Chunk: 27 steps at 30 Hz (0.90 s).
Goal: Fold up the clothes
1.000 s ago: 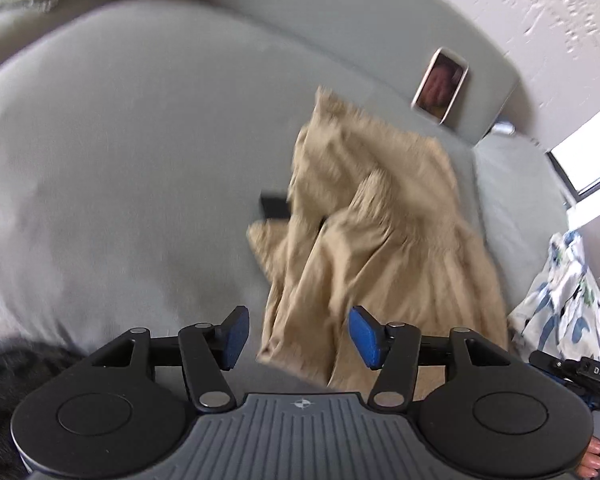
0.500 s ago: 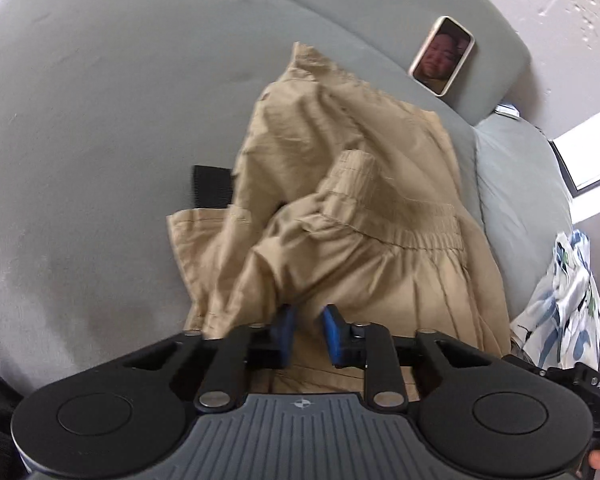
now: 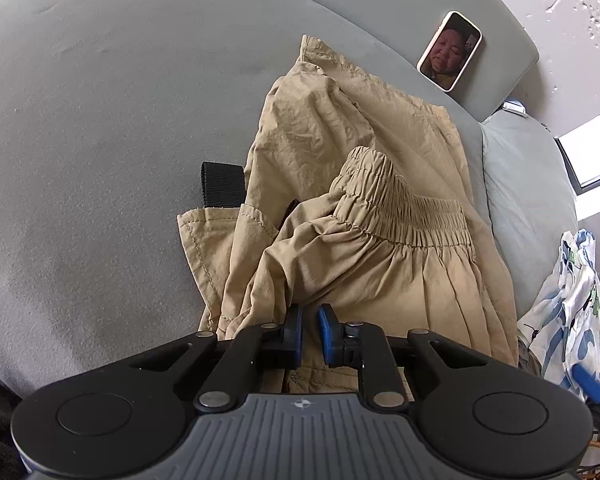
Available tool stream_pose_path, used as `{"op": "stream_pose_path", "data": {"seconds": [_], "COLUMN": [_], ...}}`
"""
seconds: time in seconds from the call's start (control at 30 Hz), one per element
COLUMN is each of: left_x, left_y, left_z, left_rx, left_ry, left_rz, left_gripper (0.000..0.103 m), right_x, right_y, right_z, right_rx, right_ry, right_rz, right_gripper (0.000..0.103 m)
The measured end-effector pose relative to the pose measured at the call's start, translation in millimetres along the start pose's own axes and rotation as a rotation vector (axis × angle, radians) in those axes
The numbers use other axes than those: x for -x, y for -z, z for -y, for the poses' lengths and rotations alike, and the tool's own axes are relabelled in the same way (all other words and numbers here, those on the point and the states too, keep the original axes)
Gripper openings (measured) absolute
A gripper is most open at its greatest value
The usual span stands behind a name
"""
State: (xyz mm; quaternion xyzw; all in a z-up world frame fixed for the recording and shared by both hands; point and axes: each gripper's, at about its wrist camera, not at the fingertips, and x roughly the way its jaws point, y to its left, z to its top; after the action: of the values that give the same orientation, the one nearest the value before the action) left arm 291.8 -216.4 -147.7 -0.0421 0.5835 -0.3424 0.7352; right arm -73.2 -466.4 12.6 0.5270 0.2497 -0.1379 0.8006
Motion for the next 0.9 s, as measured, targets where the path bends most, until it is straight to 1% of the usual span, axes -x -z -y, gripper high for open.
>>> {"op": "stream_pose_path", "data": {"seconds": [0.03, 0.07, 0.1, 0.13, 0.17, 0.2, 0.23, 0.27, 0.33, 0.4, 0.43, 0.5, 0.57, 0.6, 0.63, 0.67, 0.7, 0.73, 0.77, 0.87, 0.9], "left_x": [3, 6, 12, 25, 38, 47, 54, 59, 59, 52, 43, 19, -6, -17, -27, -34, -34, -34, -33, -17, -6], "left_y": [1, 3, 5, 11, 16, 18, 18, 16, 6, -6, -13, -26, -38, -41, -42, -43, -44, -44, -45, -45, -42], "left_z": [1, 3, 4, 3, 4, 8, 12, 16, 28, 42, 48, 46, 43, 38, 30, 23, 21, 19, 19, 28, 31], "left_rx": [-0.001, -0.003, -0.003, 0.0, -0.002, -0.016, -0.03, -0.045, -0.08, -0.101, -0.099, -0.06, -0.021, 0.005, 0.039, 0.068, 0.082, 0.096, 0.101, 0.063, 0.05], "left_ry": [0.0, 0.001, 0.005, 0.016, 0.029, 0.045, 0.063, 0.077, 0.091, 0.1, 0.1, 0.081, 0.05, 0.013, 0.022, 0.031, 0.041, 0.051, 0.058, 0.061, 0.07], "left_rz": [0.004, 0.009, 0.014, 0.023, 0.035, 0.06, 0.087, 0.112, 0.16, 0.189, 0.182, 0.127, 0.072, 0.05, 0.035, 0.024, 0.021, 0.017, 0.016, 0.024, 0.025], "left_gripper": [0.018, 0.018, 0.016, 0.017, 0.02, 0.025, 0.026, 0.026, 0.026, 0.026, 0.026, 0.024, 0.016, 0.011, 0.012, 0.012, 0.012, 0.012, 0.012, 0.011, 0.015], "right_x": [-3, -9, -13, -18, -24, -35, -43, -52, -75, -103, -118, -147, -173, -186, -199, -215, -232, -236, -234, -225, -215], "right_y": [5, 9, 14, 18, 22, 26, 31, 35, 35, 27, 20, 9, 2, -1, -4, -5, -5, -4, -4, -6, -8], "right_z": [3, 4, 1, -1, -5, -11, -19, -26, -37, -46, -50, -60, -65, -66, -66, -61, -51, -42, -41, -44, -46], "right_rx": [0.005, 0.006, 0.025, 0.044, 0.07, 0.115, 0.157, 0.192, 0.217, 0.23, 0.233, 0.251, 0.262, 0.268, 0.277, 0.29, 0.295, 0.279, 0.274, 0.277, 0.255], "right_ry": [0.03, 0.034, 0.034, 0.033, 0.037, 0.056, 0.061, 0.064, 0.055, 0.058, 0.064, 0.09, 0.15, 0.182, 0.221, 0.278, 0.305, 0.292, 0.283, 0.262, 0.247], "right_rz": [-0.008, -0.014, -0.02, -0.026, -0.032, -0.037, -0.042, -0.049, -0.075, -0.074, -0.064, -0.059, -0.065, -0.07, -0.079, -0.109, -0.153, -0.161, -0.159, -0.161, -0.163], "right_gripper": [0.063, 0.06, 0.048, 0.033, 0.006, 0.005, 0.005, 0.005, 0.007, 0.009, 0.009, 0.009, 0.009, 0.01, 0.01, 0.001, 0.0, 0.0, 0.0, 0.0, 0.006]}}
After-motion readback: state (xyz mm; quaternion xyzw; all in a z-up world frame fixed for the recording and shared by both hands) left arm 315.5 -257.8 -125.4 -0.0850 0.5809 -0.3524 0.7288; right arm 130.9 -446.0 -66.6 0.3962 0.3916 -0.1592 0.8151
